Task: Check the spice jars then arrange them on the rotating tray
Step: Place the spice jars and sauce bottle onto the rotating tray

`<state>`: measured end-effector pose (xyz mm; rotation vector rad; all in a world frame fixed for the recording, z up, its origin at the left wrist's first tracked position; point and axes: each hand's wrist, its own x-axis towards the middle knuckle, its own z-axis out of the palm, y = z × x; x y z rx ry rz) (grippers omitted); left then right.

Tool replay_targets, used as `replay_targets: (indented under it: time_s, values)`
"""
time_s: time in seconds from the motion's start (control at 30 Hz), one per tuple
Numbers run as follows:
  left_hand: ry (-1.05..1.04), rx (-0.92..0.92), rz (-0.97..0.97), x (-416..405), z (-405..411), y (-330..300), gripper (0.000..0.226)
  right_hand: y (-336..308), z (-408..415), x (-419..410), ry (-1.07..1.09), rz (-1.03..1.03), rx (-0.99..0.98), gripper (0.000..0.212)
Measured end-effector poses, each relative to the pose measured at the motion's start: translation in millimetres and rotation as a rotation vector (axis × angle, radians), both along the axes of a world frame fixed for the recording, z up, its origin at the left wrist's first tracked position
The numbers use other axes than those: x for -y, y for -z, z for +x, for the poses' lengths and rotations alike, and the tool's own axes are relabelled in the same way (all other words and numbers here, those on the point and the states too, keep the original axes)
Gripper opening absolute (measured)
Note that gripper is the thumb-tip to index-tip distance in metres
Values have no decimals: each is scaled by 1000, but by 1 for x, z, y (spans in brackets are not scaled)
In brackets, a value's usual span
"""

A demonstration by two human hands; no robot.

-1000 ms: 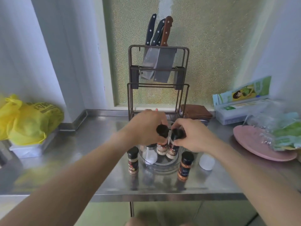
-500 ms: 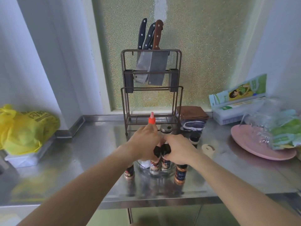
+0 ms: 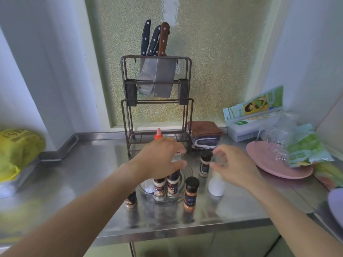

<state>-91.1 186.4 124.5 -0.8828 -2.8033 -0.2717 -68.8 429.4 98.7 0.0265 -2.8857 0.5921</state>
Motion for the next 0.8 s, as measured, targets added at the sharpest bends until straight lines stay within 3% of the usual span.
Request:
replay_targets:
  time_s: [0.17,0.33,0.53,0.67,0.8]
  values:
    - [-91,34,29,-25,-11,5,29,33,-1,-17,71,63,142,47]
    - [-203,14,107,-7,-17,5,24,36,-6,-20,60,68,116,44]
    - [-476,-29,189,40,-21,4,16,-3,-10,4,-71,-126,-73,43]
    - [-618,137,148,59,-22,14,21,-3,-37,35,-166,-113,-78,45]
    - [-623,287,180,60,-22,16,41,17,-58,57,-169,-14,-33,46]
